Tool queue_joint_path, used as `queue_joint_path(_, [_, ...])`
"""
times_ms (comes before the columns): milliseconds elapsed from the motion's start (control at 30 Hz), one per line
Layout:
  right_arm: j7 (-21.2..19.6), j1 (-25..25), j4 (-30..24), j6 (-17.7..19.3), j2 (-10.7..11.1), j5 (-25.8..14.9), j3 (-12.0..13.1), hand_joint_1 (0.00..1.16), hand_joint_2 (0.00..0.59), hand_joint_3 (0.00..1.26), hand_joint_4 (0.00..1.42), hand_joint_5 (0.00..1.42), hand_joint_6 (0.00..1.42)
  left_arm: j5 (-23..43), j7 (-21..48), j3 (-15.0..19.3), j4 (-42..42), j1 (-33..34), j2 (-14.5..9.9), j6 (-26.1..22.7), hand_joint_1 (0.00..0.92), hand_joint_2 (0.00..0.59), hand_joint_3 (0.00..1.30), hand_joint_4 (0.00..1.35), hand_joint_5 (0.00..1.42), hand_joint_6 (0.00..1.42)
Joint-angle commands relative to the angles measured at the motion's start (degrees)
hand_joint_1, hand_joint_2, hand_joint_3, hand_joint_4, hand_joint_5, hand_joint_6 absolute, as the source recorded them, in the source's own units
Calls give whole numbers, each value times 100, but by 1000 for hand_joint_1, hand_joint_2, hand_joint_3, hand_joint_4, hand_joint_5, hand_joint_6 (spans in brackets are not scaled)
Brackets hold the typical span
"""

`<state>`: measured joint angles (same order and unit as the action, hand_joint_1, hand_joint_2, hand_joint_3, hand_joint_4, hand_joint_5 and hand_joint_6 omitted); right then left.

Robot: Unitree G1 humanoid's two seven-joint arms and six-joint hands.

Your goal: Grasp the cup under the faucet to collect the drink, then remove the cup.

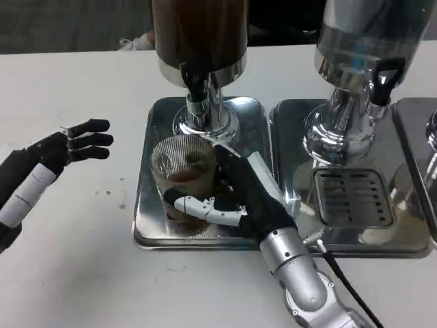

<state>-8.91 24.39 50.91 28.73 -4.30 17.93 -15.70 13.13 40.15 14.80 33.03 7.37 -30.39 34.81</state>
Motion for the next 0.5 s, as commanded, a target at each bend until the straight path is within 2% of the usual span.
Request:
queue_joint_path(33, [-274,-87,176,68,-88,168,-87,799,197,295,388,529,695,-34,-64,17,61,-28,-76,-36,0,70,251,262,279,151])
queue_joint_path(267, [-931,-168,248,187,-122,365,-132,810,194,385,474,631,804,-35,-48,6,68,-26,-91,-37,0,71,251,265,280,152])
queue_joint_path(500, [-1412,-251,234,255,-118,490,-144,835,195,470,564,740,943,-44,-29,-19,98,3,-84,-42,0,72,251,274,280,163])
